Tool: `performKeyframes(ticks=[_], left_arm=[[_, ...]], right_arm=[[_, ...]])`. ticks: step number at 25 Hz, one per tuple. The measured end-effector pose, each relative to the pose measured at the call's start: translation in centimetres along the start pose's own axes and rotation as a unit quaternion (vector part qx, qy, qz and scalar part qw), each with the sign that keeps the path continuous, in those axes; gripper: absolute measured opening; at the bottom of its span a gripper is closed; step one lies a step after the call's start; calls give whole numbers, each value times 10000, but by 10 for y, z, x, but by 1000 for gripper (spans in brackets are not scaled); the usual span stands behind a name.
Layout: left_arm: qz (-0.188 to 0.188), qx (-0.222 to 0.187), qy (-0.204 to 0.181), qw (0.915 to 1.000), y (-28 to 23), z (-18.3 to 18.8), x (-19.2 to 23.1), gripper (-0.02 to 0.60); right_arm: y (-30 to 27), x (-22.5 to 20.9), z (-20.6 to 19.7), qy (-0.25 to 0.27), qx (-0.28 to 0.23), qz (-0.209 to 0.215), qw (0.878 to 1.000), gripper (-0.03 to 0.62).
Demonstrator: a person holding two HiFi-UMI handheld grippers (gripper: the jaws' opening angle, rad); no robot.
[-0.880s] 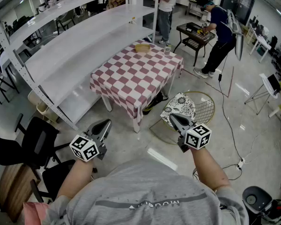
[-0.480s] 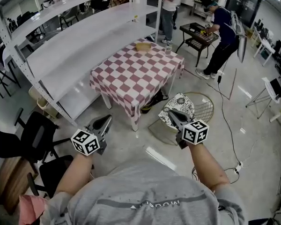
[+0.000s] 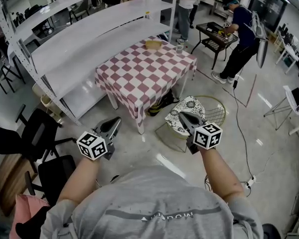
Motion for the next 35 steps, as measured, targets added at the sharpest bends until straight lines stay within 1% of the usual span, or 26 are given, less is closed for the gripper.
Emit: performKeyframes(ticks=[4,7,10,13,16,19,23,27,31,35], left_arm=[[15,52,-20,10000,-9,-2,-2,20],[-12,114,-34,9999,-17,-3,5,20],[-39,116,-7,9999,-20,0,19,20],[-117,127,37,9998,-25,2,45,20],[-309,132,62,9994,-39,2,80,20],[-525,146,52,9985,-55,9,127,20],[-823,230,59,9963,-70,25,196,20],[-1063,302,74,9938,-80,48,263,20],[-1222,283,52,9921,-86,64,317,20],[-1293,243,103,9913,-94,74,355,20]], right_arm=[[-6,-8,3,10,15,83,10000,25],[-18,-14,4,6,53,114,9999,25],[-35,-11,6,13,80,136,9999,25],[-61,-7,9,4,120,157,9998,25],[-90,-10,11,-11,135,73,9999,25],[-130,-14,14,-99,87,-76,9999,25],[-189,-17,25,-254,1,-320,9992,25],[-246,-17,45,-310,-107,-582,9978,25],[-292,-18,64,-272,-154,-767,9966,26],[-321,-23,78,-270,-167,-928,9952,26]])
Point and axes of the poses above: the fingertips, and each gripper's own axes: y backward along the fingers, x to its left, z out of its top, the point moved 4 cm from there along y, backward along the fingers, and after that the axes turned 5 degrees about -z, right-handed, at the moved point
